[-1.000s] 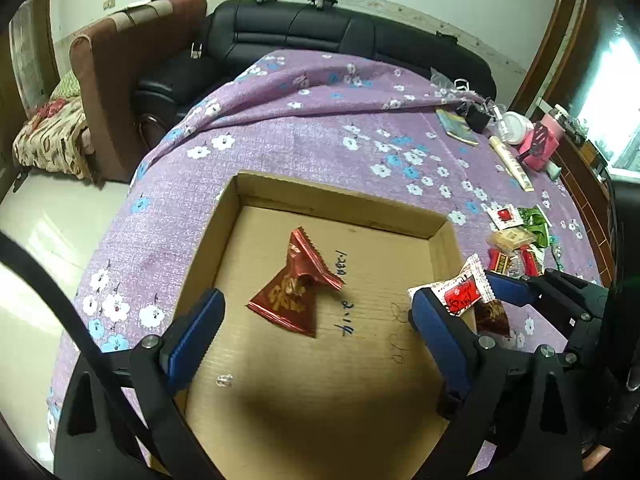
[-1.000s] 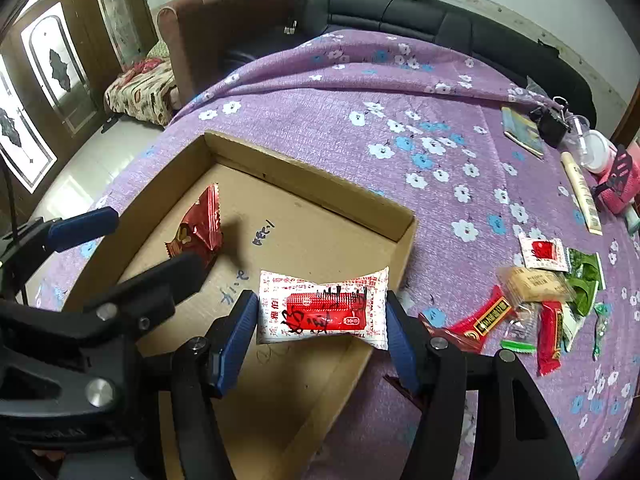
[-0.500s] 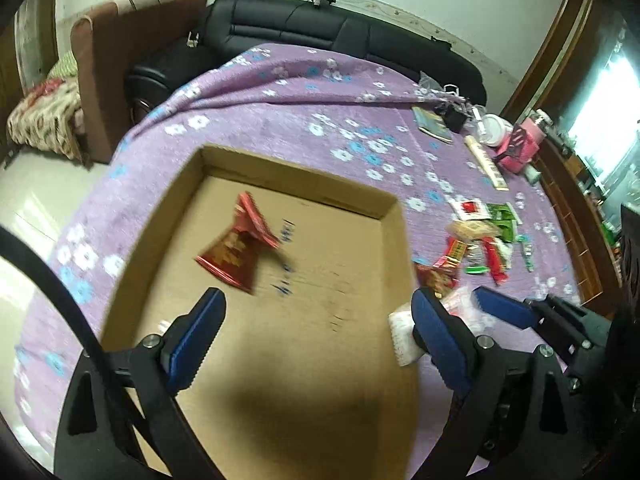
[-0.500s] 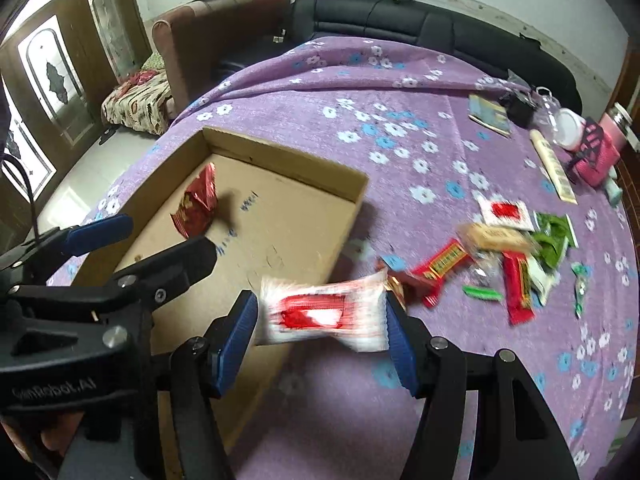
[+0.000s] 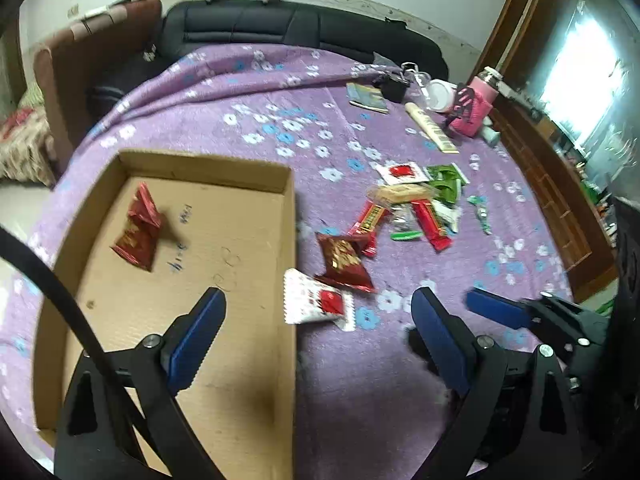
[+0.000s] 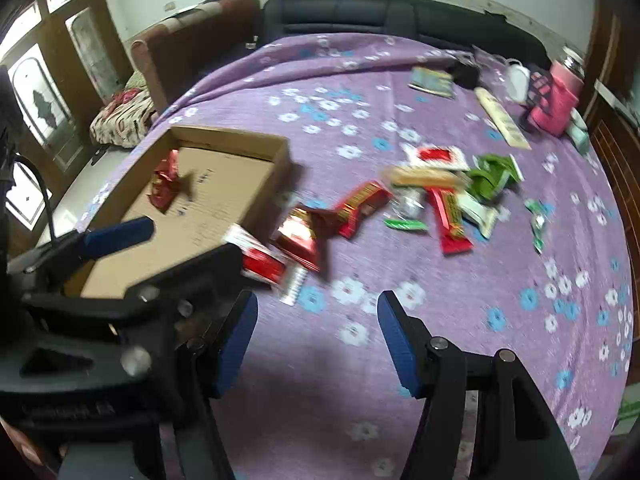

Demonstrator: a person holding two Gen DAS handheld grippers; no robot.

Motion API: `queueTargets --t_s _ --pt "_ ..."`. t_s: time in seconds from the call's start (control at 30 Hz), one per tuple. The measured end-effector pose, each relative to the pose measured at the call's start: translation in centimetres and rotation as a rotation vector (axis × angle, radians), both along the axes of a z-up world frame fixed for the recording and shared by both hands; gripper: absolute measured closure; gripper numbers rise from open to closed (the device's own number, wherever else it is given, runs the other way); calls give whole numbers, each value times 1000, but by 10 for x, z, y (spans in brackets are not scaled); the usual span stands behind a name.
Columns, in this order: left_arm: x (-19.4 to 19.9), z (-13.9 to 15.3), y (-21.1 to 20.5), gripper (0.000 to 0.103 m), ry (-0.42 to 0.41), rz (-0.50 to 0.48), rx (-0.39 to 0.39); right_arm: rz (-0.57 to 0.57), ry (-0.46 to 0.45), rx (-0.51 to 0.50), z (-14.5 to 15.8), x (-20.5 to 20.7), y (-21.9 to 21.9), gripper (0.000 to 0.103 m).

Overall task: Organize snacks
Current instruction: 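Lower the white-and-red packet into the box and open the right gripper, then move the right gripper to the green snack packet and grasp it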

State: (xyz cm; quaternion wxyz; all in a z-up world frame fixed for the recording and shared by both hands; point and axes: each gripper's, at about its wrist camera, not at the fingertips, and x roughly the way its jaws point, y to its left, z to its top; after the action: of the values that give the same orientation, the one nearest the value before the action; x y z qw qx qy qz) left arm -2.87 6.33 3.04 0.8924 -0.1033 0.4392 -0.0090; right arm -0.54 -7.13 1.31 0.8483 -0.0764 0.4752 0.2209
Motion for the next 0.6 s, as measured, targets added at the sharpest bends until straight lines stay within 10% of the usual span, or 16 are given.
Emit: queueTargets --t_s 0.3,0.6 --pt "-10 -8 3 9 43 33 96 -95 33 -8 -20 6 -57 41" --pt "-18 -32 -100 9 93 -237 149 -153 52 -50 -32 16 -92 41"
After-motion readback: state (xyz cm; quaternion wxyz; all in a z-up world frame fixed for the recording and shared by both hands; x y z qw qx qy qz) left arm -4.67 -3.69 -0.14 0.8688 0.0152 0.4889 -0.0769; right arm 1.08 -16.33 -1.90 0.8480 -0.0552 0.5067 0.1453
